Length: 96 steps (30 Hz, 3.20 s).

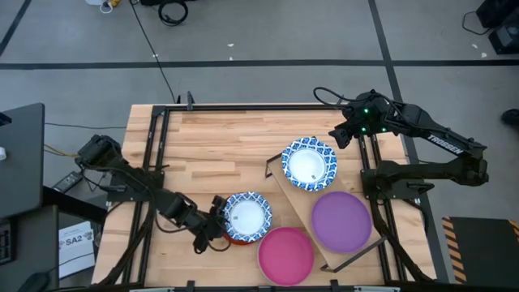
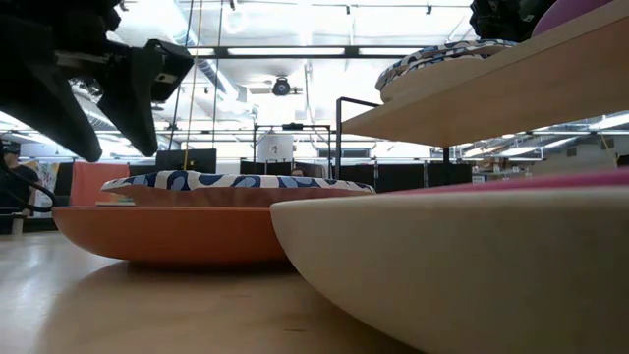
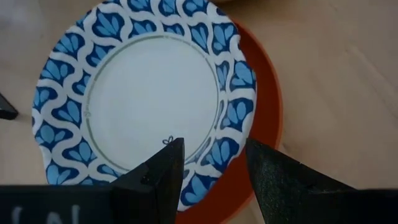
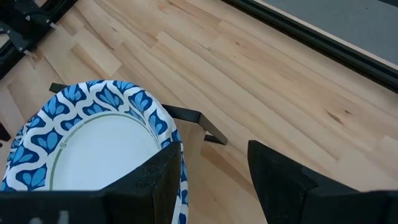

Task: Place and stack plates onto a shelf
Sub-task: Stack the white bowl on top of the white bowls on the shelf

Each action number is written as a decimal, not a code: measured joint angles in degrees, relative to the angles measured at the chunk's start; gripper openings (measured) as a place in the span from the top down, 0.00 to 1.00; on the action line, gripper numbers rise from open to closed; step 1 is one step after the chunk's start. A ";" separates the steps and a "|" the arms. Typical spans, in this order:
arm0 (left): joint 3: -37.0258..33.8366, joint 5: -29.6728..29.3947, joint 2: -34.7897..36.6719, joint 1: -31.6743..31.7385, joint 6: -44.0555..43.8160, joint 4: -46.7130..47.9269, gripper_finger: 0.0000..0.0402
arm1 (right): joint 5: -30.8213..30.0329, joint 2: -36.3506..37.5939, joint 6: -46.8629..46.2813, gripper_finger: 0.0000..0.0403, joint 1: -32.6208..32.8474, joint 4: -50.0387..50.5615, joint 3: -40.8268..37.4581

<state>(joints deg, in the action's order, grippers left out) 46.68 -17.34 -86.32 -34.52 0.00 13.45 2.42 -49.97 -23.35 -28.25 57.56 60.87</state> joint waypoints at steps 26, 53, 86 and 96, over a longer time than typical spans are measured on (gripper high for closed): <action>0.02 4.06 -7.87 2.49 5.80 -4.28 0.68 | 0.00 -0.01 0.02 0.52 -0.02 0.00 0.01; 8.65 4.22 -7.76 2.42 10.08 1.60 0.92 | 0.00 -0.01 0.02 0.52 0.00 0.00 0.01; 32.20 -10.08 -7.76 2.49 9.64 43.85 0.97 | 0.21 -0.02 -1.09 0.52 -0.02 -8.38 0.01; 32.20 -16.25 -7.76 5.72 4.67 53.14 0.97 | 0.99 -0.65 -1.85 0.52 -0.01 -17.13 0.01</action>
<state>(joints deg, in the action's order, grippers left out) 78.87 -33.59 -94.08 -28.80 4.68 66.59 3.40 -50.61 -25.20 -28.26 40.43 60.88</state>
